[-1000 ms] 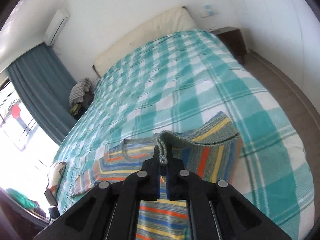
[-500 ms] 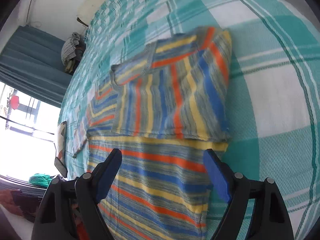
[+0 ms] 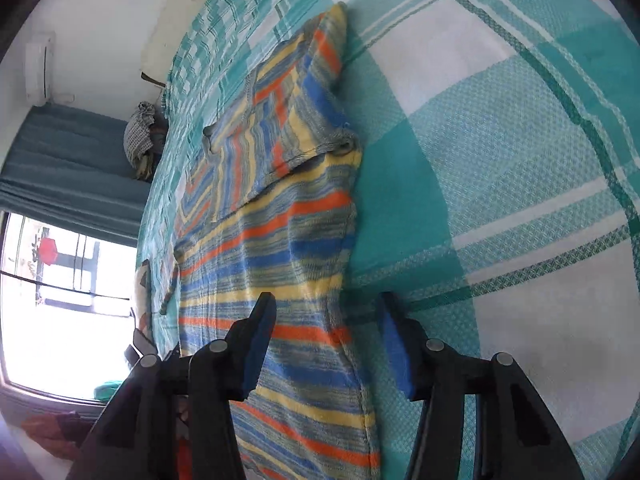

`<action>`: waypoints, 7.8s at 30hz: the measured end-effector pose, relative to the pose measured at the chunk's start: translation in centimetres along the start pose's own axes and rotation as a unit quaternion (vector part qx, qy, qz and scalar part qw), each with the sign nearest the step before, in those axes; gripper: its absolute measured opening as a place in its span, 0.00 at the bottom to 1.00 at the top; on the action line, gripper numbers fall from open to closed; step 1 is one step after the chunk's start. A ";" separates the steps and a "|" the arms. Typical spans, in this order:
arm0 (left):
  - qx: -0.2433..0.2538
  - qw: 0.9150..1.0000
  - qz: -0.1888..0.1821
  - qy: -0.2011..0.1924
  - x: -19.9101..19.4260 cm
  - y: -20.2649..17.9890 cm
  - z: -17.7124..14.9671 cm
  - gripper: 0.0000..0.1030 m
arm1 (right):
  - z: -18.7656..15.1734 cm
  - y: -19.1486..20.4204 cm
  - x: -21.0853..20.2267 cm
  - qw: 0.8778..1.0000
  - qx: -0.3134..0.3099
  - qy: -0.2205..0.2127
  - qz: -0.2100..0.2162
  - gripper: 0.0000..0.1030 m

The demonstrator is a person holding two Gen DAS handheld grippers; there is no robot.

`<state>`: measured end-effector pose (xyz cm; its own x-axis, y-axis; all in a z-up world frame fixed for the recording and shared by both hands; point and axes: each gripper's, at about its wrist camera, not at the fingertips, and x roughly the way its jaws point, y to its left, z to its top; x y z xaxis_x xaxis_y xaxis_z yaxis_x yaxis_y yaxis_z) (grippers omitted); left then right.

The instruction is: Fold small clothes

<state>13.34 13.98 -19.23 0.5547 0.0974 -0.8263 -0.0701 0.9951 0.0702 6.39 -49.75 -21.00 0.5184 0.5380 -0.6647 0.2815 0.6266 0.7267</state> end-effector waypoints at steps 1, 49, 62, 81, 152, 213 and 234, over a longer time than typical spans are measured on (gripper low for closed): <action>0.001 1.000 -0.001 -0.001 0.0 0.0 0.0 1.00 | 0.3 -0.8 0.3 0.999 0.025 -0.004 0.021 0.46; 0.002 1.000 -0.001 0.003 0.0 0.0 0.2 1.00 | -17.7 8.2 -7.0 0.908 -0.200 -0.204 -0.305 0.60; 0.003 1.000 0.000 0.001 0.0 -0.2 0.1 1.00 | -17.5 6.9 -6.2 0.918 -0.176 -0.200 -0.293 0.60; 0.004 1.000 0.001 -0.002 -0.3 -0.2 0.2 1.00 | -17.7 7.0 -6.4 0.920 -0.173 -0.202 -0.287 0.60; -0.015 0.978 -0.196 -0.065 -5.4 -6.6 23.9 0.02 | -17.2 6.2 -4.8 0.934 -0.169 -0.169 -0.266 0.60; 0.020 0.997 -0.073 -0.015 0.4 -1.8 1.1 1.00 | -7.4 0.3 -1.2 0.918 -0.183 -0.181 -0.303 1.00; 0.022 0.997 -0.070 -0.018 0.4 -1.8 1.1 1.00 | -7.6 0.5 -0.6 0.909 -0.193 -0.185 -0.319 1.00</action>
<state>14.56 12.22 -19.07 0.5854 -0.0430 -0.8096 0.0456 0.9988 -0.0201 0.10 -45.44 -21.53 0.6052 -0.1851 -0.7743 0.3521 0.9345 0.0518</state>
